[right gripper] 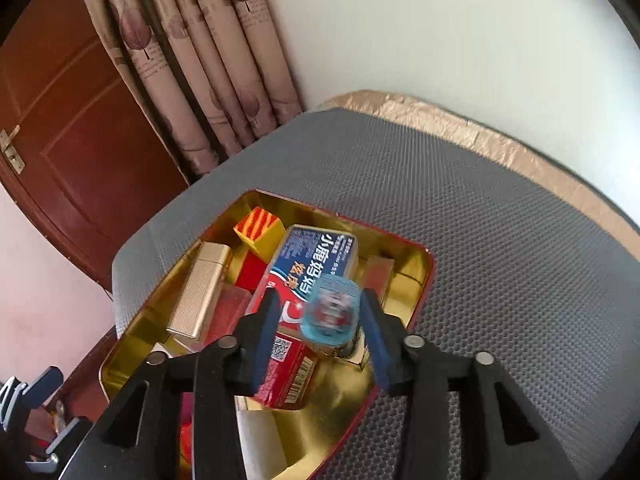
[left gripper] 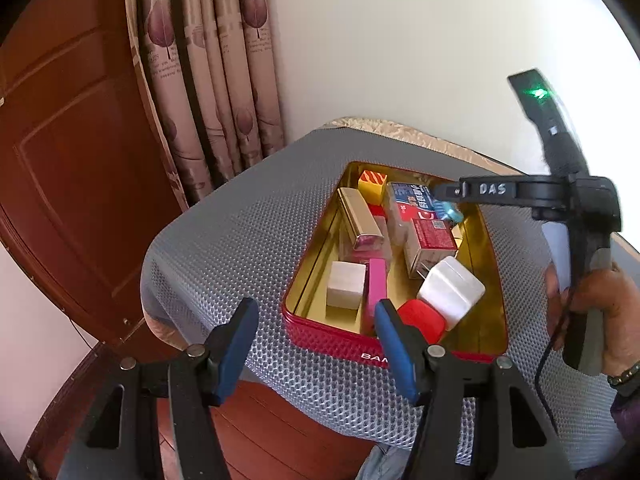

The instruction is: Organize rigid objects

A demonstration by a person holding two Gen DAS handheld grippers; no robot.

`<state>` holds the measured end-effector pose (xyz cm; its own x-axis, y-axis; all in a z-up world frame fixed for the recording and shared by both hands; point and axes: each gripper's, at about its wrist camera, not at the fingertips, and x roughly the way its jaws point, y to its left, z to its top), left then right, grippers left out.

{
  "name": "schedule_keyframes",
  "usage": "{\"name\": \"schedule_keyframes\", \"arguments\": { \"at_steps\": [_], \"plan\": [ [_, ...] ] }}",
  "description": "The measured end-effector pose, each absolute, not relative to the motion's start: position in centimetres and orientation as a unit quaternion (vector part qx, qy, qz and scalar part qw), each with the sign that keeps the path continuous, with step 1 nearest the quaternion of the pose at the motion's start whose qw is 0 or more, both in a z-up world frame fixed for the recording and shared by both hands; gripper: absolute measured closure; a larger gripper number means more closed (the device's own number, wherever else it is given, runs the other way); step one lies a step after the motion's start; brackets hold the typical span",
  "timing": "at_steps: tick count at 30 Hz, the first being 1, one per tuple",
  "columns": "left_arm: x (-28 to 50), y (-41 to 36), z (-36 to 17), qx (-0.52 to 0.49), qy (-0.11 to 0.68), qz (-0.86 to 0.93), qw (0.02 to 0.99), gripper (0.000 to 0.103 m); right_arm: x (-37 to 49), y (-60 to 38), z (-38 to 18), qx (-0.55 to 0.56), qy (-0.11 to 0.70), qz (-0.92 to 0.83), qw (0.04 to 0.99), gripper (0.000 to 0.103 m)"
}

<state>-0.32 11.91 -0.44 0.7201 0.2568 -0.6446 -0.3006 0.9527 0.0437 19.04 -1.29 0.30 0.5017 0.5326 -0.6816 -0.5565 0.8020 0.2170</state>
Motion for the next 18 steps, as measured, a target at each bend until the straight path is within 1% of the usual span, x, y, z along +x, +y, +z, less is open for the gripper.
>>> {"name": "schedule_keyframes", "arguments": {
  "at_steps": [3,4,5,6,7,8,11,18],
  "plan": [
    [-0.6,11.3,-0.3,-0.023,0.331,0.153,0.931,0.041,16.4,-2.0,2.3,-0.016,0.349,0.316,0.882,0.054],
    [-0.8,11.2,-0.2,-0.020,0.327,0.155,0.932,0.041,15.0,-2.2,3.1,-0.018,0.331,0.318,0.888,0.046],
    [-0.9,11.0,-0.1,-0.018,0.323,0.156,0.933,0.041,13.9,-2.3,3.6,-0.021,0.318,0.316,0.893,0.034],
    [-1.0,10.9,-0.1,-0.018,0.320,0.155,0.935,0.041,12.3,-2.6,4.2,-0.025,0.299,0.311,0.902,0.027],
    [-1.1,10.9,0.0,-0.019,0.317,0.154,0.936,0.041,11.0,-2.9,4.6,-0.026,0.282,0.303,0.910,0.014],
    [-1.4,10.8,0.2,-0.022,0.309,0.153,0.938,0.041,9.3,-3.3,5.0,-0.024,0.263,0.294,0.919,0.008],
    [-2.0,10.8,0.5,-0.035,0.299,0.148,0.942,0.041,5.8,-4.2,5.3,-0.017,0.242,0.284,0.928,0.006],
    [-4.2,10.1,1.9,-0.057,0.259,0.156,0.951,0.041,0.9,-5.5,4.8,-0.018,0.214,0.228,0.950,0.002]
  ]
}}
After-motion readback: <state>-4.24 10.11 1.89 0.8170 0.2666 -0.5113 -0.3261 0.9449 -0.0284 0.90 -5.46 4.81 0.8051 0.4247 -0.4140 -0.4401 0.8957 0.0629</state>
